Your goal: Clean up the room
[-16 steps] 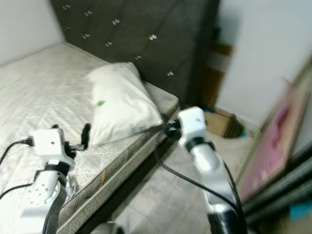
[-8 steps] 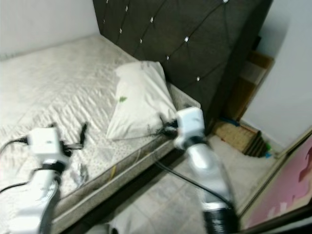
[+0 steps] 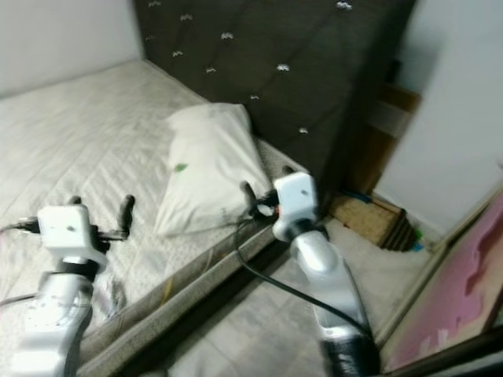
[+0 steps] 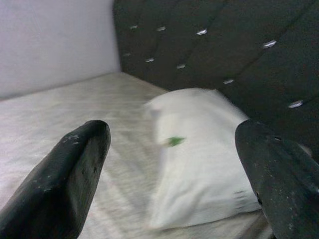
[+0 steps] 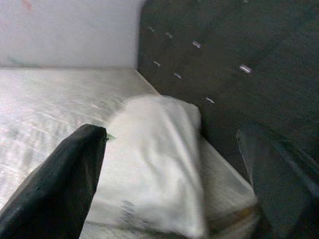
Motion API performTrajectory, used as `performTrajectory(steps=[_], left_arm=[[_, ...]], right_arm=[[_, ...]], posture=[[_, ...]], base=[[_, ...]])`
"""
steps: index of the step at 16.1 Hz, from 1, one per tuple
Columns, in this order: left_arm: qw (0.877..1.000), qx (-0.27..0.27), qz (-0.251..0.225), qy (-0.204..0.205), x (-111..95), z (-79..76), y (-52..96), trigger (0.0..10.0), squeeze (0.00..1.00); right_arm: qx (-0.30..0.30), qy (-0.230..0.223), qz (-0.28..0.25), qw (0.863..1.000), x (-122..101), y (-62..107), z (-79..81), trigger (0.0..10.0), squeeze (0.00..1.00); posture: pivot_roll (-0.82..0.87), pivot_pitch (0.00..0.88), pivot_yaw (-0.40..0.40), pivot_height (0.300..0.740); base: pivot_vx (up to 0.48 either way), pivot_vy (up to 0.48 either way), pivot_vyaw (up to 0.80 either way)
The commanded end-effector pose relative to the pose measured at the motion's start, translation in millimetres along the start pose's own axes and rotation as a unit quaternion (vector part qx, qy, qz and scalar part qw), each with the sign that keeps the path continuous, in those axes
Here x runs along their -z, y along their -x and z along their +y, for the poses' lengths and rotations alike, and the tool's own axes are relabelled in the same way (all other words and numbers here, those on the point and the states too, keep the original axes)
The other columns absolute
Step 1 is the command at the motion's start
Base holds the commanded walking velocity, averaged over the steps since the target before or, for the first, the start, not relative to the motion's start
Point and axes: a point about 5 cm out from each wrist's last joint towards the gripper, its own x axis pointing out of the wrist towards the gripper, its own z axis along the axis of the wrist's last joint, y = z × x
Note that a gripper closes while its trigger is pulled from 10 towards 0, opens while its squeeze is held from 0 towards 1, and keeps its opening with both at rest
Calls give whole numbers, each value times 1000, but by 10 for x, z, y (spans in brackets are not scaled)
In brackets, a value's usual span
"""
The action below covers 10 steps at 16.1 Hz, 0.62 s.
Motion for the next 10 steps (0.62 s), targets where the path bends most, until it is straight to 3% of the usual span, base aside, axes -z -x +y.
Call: performTrajectory(steps=[1,2,4,6,10], left_arm=[[1000,-12,-1,-8,-8,84,15,10000,0],[1000,-13,-1,-8,-8,85,15,10000,0],[1000,-20,-4,-5,-13,95,11,10000,0],[999,-46,1,-5,-1,126,-11,10000,0],[999,-42,2,-4,-2,117,-18,10000,0]], right_arm=[[-11,-7,-17,1000,-84,-55,65,10000,0],[-12,-6,-17,1000,-85,-56,66,10000,0],[-16,7,-18,1000,-90,-58,79,10000,0],[-15,2,-17,1000,-82,-56,81,10000,0],[-13,-1,-16,1000,-77,-62,81,10000,0]], posture=[[2,0,-43,740],[2,0,-43,740],[2,0,-44,740],[2,0,-44,740],[3,0,-44,740]], base=[[307,0,0],[296,0,0],[261,0,794],[0,0,794],[0,0,798]])
